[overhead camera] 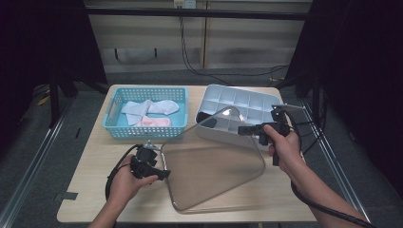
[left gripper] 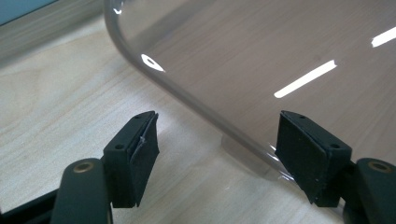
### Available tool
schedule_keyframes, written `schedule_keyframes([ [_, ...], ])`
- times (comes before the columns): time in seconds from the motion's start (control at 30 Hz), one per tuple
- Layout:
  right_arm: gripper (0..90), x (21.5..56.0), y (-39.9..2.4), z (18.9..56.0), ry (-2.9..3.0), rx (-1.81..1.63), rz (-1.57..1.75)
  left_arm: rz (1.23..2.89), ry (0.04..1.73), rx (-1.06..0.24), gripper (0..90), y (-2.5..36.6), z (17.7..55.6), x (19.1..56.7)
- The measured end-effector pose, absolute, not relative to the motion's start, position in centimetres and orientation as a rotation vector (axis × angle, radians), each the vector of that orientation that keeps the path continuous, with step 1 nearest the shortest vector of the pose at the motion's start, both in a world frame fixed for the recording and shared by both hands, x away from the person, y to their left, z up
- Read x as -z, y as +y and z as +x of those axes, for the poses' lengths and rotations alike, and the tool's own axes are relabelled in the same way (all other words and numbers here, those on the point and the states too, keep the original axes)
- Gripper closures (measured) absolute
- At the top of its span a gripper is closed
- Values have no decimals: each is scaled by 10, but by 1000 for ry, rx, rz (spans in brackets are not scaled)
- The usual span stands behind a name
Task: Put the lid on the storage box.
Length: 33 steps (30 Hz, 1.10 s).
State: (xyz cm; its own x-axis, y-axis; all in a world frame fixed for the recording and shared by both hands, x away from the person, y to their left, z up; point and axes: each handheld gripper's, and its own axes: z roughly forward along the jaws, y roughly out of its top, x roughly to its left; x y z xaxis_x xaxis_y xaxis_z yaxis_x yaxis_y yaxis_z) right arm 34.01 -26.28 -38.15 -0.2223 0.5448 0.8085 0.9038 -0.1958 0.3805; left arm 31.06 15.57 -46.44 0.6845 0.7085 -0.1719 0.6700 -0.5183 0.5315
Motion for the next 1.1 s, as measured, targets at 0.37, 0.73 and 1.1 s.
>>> schedule_keyframes([
  [0.37,811,343,-264,351,-1723,1470,-1699,2313,1046,-41,251,157,313,466],
  [0.73,812,324,-264,352,-1744,1474,-1692,2320,1068,-7,240,160,314,469],
  [1.1,812,301,-272,344,-1806,1493,-1699,2335,1076,6,227,158,312,471],
])
